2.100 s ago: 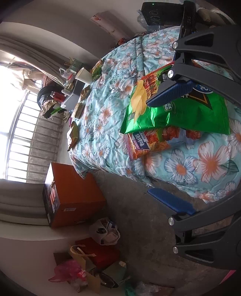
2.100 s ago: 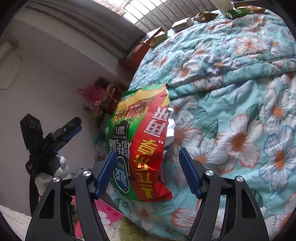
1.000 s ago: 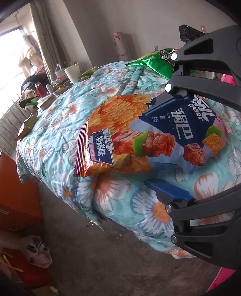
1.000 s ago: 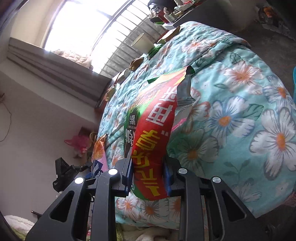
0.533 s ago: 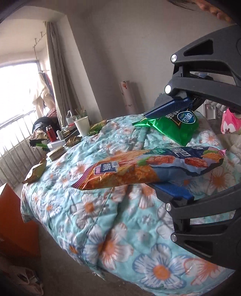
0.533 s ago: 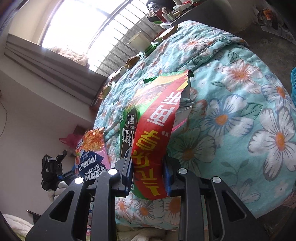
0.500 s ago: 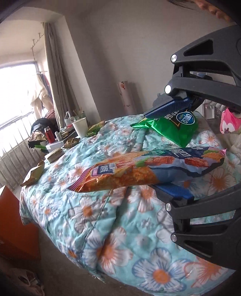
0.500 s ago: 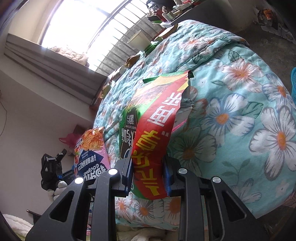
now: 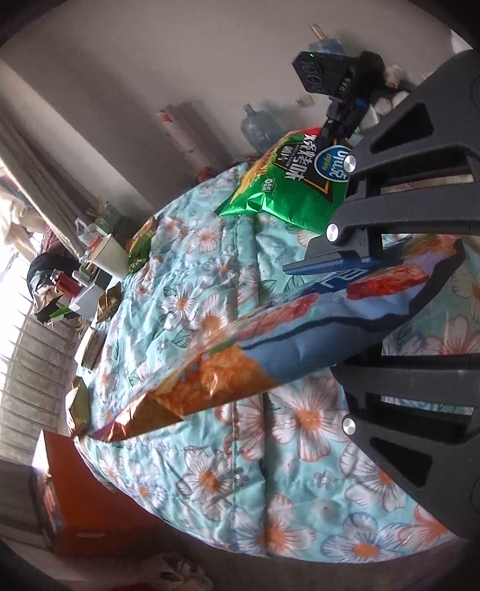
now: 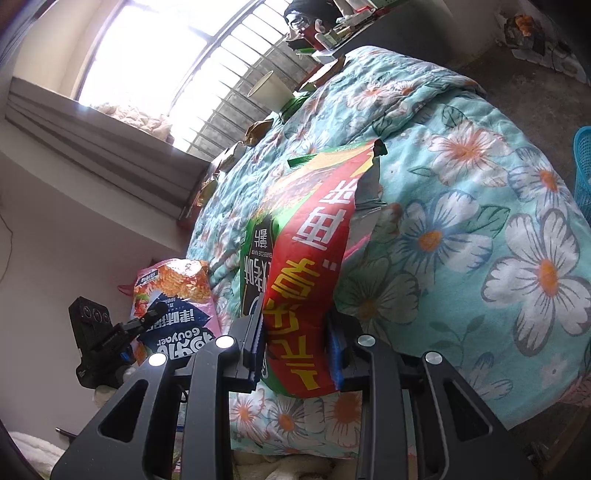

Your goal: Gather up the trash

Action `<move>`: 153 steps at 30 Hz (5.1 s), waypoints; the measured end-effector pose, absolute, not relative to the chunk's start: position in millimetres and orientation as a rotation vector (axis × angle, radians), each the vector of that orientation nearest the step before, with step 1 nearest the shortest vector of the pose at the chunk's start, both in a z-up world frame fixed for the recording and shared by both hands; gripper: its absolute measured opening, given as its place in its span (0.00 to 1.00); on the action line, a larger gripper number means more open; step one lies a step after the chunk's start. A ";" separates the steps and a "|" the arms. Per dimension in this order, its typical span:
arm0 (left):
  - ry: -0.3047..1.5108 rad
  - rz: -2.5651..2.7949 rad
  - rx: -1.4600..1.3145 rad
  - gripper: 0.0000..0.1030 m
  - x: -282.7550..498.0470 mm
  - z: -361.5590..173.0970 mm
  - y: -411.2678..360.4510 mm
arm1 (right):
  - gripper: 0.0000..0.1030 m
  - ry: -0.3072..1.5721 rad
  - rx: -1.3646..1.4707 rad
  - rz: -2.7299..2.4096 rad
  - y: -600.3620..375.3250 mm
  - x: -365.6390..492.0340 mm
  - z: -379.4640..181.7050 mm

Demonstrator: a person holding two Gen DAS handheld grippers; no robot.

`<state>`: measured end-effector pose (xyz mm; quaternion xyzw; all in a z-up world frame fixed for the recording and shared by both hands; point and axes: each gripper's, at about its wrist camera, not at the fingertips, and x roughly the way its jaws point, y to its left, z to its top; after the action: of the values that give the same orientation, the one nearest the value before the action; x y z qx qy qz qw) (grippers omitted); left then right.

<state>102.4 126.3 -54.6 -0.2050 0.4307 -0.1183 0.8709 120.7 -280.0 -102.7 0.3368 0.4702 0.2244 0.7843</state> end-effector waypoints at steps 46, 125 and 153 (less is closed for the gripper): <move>0.799 -0.145 0.069 0.08 105.7 -21.9 19.2 | 0.24 0.766 0.962 0.518 -346.6 92.1 -76.1; 0.953 -0.773 0.229 0.06 279.0 -48.3 -312.2 | 0.04 1.133 0.474 -0.458 -738.4 292.8 -362.0; 1.108 -1.077 -0.040 0.06 335.2 -105.0 -557.9 | 0.44 0.435 0.992 -0.600 -694.3 14.2 -221.3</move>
<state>335.2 -557.9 -105.0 -0.0182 0.5005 -0.4866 0.7158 14.2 -694.3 -221.3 0.4651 0.2041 -0.2811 0.8143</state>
